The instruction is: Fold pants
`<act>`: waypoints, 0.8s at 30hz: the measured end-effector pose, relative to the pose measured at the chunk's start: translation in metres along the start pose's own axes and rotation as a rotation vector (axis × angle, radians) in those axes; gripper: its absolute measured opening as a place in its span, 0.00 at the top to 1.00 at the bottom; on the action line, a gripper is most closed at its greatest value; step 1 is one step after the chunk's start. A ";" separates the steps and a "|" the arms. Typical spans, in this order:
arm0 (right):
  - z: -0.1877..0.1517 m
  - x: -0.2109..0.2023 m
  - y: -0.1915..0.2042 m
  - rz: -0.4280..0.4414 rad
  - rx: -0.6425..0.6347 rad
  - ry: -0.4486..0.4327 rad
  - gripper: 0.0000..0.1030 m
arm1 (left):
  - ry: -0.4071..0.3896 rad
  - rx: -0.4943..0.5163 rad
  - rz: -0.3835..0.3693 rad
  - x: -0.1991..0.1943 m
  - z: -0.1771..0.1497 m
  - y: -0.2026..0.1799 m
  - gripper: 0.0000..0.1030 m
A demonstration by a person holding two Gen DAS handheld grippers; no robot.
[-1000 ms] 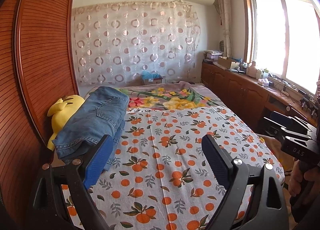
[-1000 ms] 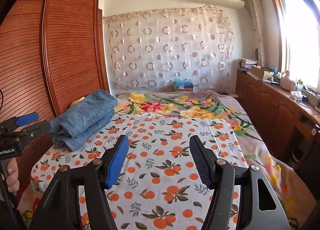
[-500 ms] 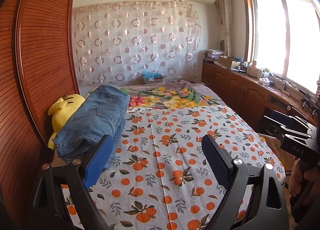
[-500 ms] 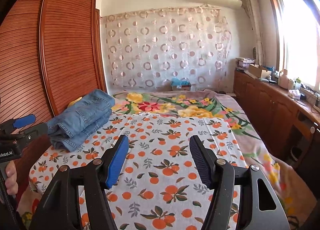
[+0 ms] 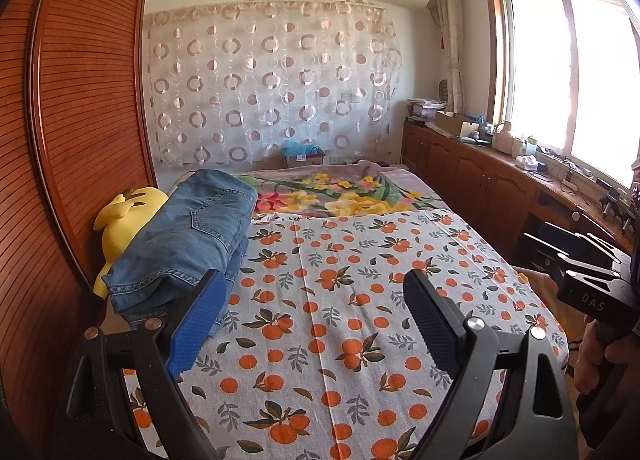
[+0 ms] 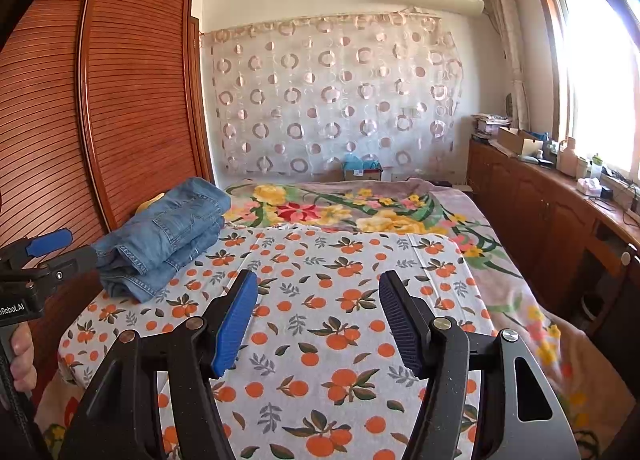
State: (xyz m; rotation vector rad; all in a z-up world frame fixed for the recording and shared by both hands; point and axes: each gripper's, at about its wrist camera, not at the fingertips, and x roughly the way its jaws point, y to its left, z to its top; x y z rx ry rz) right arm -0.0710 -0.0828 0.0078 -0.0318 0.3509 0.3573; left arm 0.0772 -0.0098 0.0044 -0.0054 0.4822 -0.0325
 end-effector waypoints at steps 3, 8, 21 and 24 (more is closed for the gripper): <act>0.000 0.000 0.000 0.000 0.000 -0.001 0.37 | -0.001 0.002 0.001 0.000 0.000 0.000 0.12; -0.001 0.000 -0.001 0.000 0.003 -0.001 0.37 | -0.002 0.002 0.000 0.000 0.000 -0.001 0.12; -0.001 -0.001 -0.002 -0.003 0.008 0.000 0.37 | -0.003 0.002 -0.001 0.000 -0.001 -0.003 0.12; -0.001 -0.001 -0.002 -0.002 0.008 0.000 0.37 | -0.003 0.003 -0.002 0.000 -0.001 -0.003 0.12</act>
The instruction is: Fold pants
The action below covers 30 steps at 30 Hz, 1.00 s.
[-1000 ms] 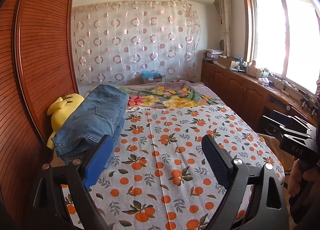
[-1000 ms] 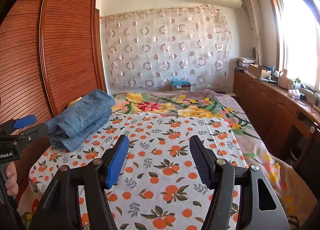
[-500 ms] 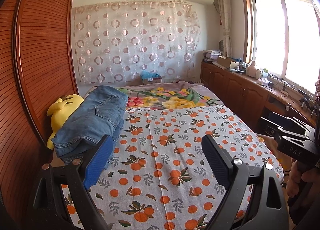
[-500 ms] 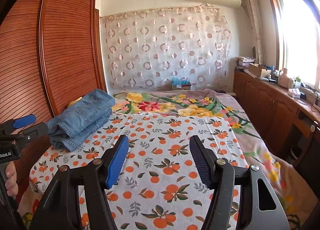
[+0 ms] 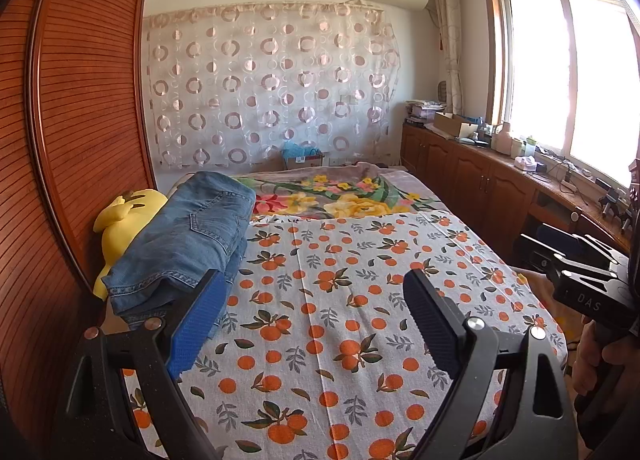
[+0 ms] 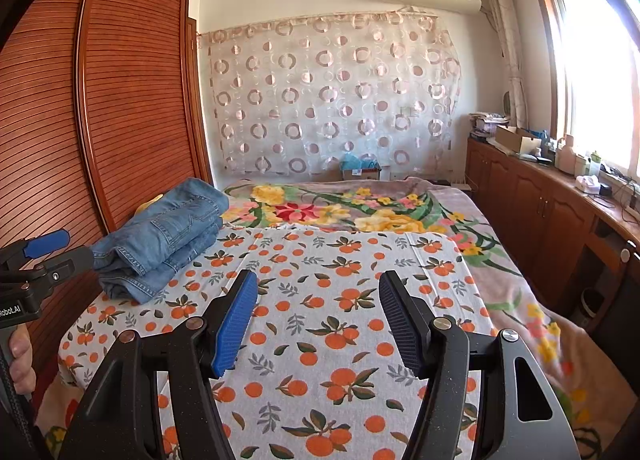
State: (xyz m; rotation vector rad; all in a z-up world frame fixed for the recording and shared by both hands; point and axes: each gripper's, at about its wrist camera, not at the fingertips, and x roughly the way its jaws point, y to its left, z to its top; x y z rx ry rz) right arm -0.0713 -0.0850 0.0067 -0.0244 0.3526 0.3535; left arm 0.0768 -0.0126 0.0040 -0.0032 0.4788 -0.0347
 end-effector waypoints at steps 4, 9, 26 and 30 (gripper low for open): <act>0.000 0.000 0.000 0.002 0.000 0.001 0.37 | -0.001 -0.001 -0.002 0.000 0.000 -0.001 0.12; 0.001 0.001 0.001 0.001 0.002 -0.001 0.37 | -0.002 -0.001 -0.001 -0.001 0.000 -0.002 0.12; 0.000 0.000 0.001 -0.003 0.000 -0.004 0.37 | -0.002 -0.001 0.000 0.000 -0.001 -0.003 0.12; 0.000 -0.001 0.001 -0.002 0.000 -0.004 0.37 | -0.002 -0.002 0.000 0.000 -0.001 -0.003 0.12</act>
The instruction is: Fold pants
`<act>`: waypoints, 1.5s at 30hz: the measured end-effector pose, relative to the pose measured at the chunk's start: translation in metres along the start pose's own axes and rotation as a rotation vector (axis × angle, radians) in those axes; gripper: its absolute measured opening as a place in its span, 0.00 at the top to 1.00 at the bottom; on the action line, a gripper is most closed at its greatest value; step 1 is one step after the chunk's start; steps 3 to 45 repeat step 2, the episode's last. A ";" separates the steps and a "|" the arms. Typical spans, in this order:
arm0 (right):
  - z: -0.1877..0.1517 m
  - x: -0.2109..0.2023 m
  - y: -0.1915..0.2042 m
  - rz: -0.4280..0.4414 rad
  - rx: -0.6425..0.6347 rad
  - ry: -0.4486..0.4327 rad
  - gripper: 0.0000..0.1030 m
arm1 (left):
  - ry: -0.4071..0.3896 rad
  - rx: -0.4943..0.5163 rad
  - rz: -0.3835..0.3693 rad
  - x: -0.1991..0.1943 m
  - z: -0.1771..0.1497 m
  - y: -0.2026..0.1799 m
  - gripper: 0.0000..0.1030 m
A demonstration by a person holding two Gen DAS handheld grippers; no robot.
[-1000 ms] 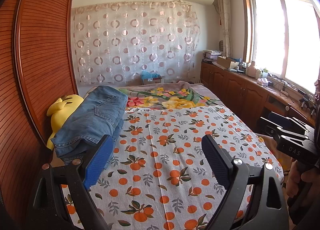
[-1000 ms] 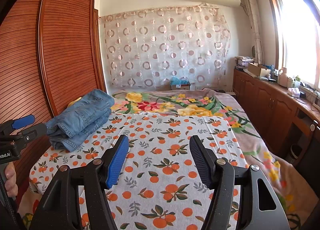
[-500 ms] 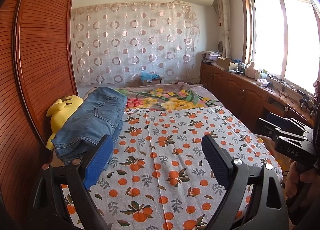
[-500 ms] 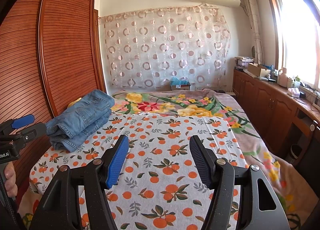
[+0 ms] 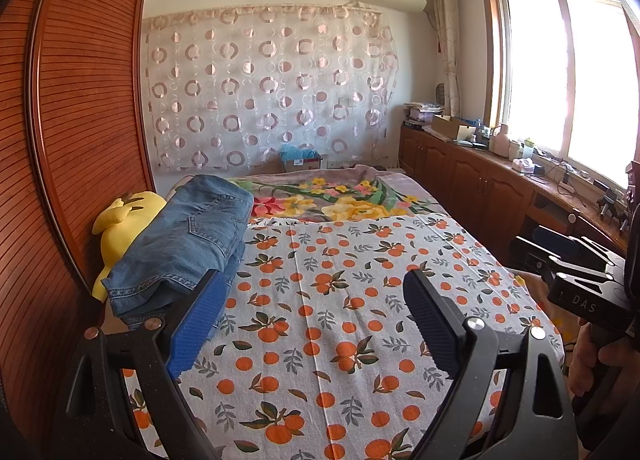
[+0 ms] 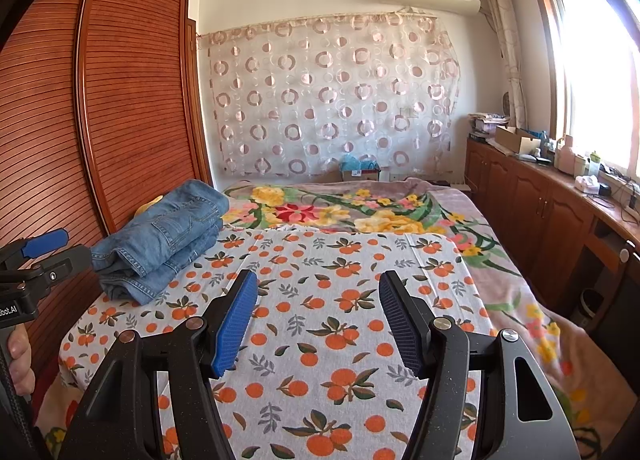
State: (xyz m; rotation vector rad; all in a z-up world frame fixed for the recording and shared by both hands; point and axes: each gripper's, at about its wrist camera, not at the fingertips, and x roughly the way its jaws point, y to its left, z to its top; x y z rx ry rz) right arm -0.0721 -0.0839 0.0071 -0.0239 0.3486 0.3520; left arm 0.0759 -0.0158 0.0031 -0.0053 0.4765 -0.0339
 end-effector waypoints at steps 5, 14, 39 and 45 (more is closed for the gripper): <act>0.000 0.000 0.000 0.001 0.000 0.000 0.37 | 0.000 0.001 0.000 0.000 0.000 0.000 0.12; 0.000 0.000 0.000 0.001 0.000 0.000 0.37 | 0.000 0.001 0.000 0.000 0.000 0.000 0.12; 0.000 0.000 0.000 0.001 0.000 0.000 0.37 | 0.000 0.001 0.000 0.000 0.000 0.000 0.12; 0.000 0.000 0.000 0.001 0.000 0.000 0.37 | 0.000 0.001 0.000 0.000 0.000 0.000 0.12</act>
